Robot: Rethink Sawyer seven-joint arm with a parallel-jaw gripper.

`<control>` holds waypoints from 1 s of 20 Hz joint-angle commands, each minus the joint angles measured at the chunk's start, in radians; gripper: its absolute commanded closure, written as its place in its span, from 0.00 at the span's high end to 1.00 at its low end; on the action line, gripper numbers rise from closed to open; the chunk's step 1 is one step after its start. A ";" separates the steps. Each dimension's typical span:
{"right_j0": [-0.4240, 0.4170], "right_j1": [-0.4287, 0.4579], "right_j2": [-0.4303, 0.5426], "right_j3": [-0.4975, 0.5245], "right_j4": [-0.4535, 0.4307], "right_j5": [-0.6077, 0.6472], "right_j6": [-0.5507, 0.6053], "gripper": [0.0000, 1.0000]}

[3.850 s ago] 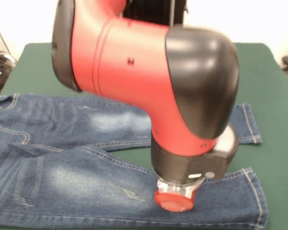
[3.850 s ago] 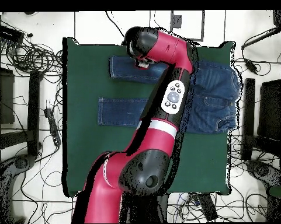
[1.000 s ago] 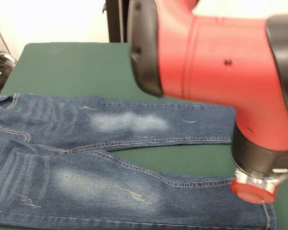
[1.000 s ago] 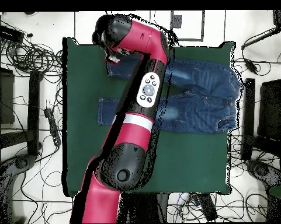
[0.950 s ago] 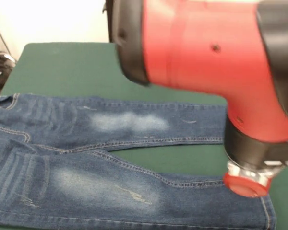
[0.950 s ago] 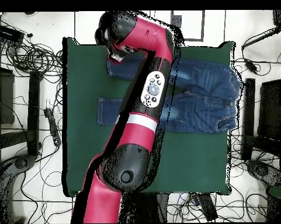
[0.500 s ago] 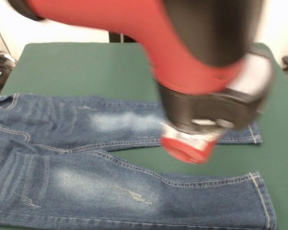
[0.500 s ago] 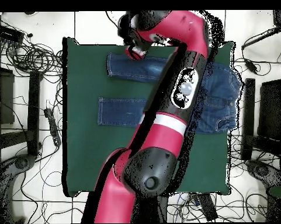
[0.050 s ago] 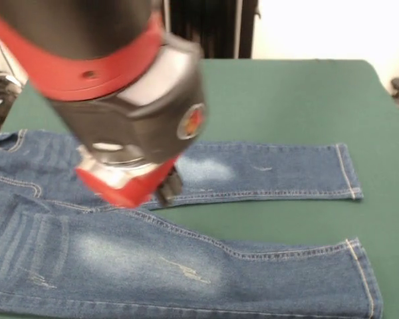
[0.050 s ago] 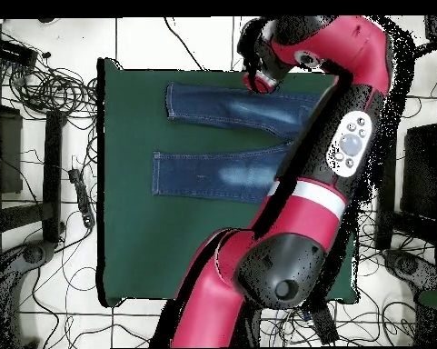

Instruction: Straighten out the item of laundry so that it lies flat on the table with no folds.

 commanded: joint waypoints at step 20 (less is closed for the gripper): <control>-0.001 0.157 -0.142 -0.062 0.005 -0.170 -0.212 0.00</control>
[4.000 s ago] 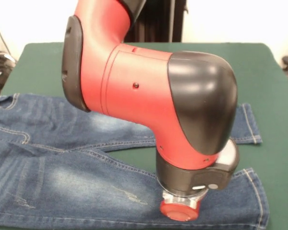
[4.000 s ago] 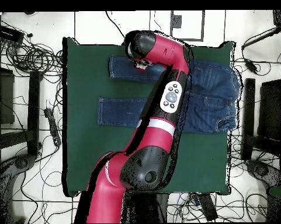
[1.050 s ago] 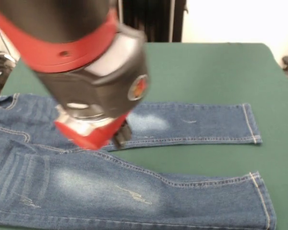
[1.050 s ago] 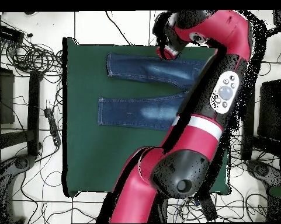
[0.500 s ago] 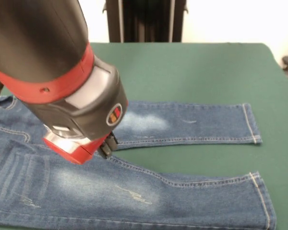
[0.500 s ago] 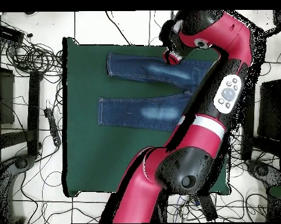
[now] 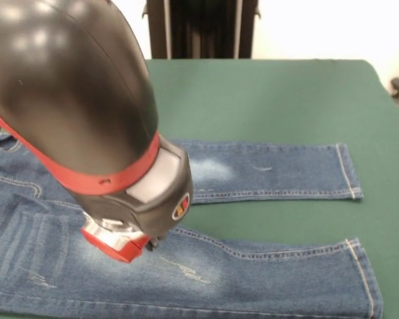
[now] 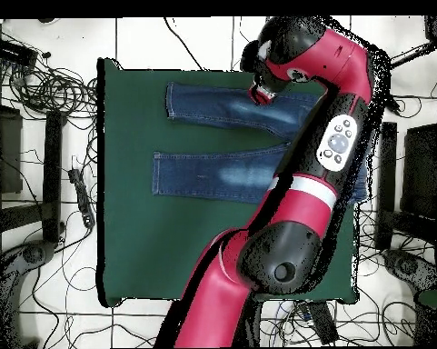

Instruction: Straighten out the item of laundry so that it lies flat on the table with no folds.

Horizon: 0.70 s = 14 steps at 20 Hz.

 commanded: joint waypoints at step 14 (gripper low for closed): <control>0.029 -0.002 -0.038 -0.014 0.049 0.005 -0.205 0.00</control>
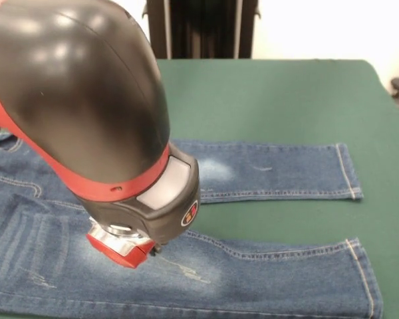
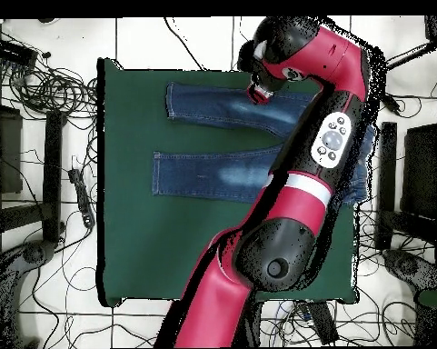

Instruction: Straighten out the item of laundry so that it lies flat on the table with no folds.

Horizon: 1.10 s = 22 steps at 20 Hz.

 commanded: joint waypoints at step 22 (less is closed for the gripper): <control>0.134 0.118 0.048 0.033 0.060 -0.243 0.005 0.00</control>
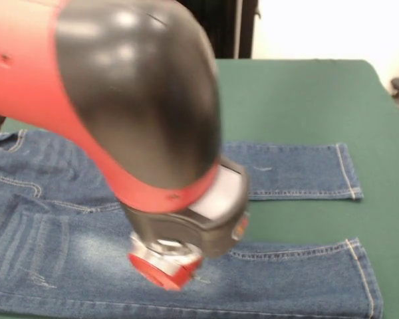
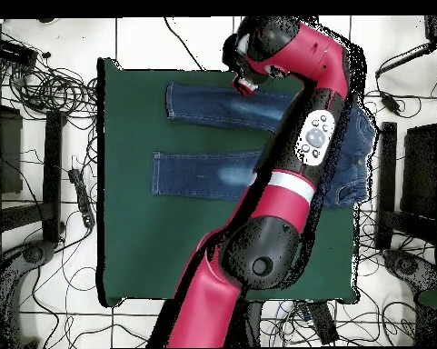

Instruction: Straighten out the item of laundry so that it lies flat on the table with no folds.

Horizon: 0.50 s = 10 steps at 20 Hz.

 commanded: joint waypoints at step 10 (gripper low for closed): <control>0.143 0.105 0.113 0.067 0.017 -0.123 0.033 0.00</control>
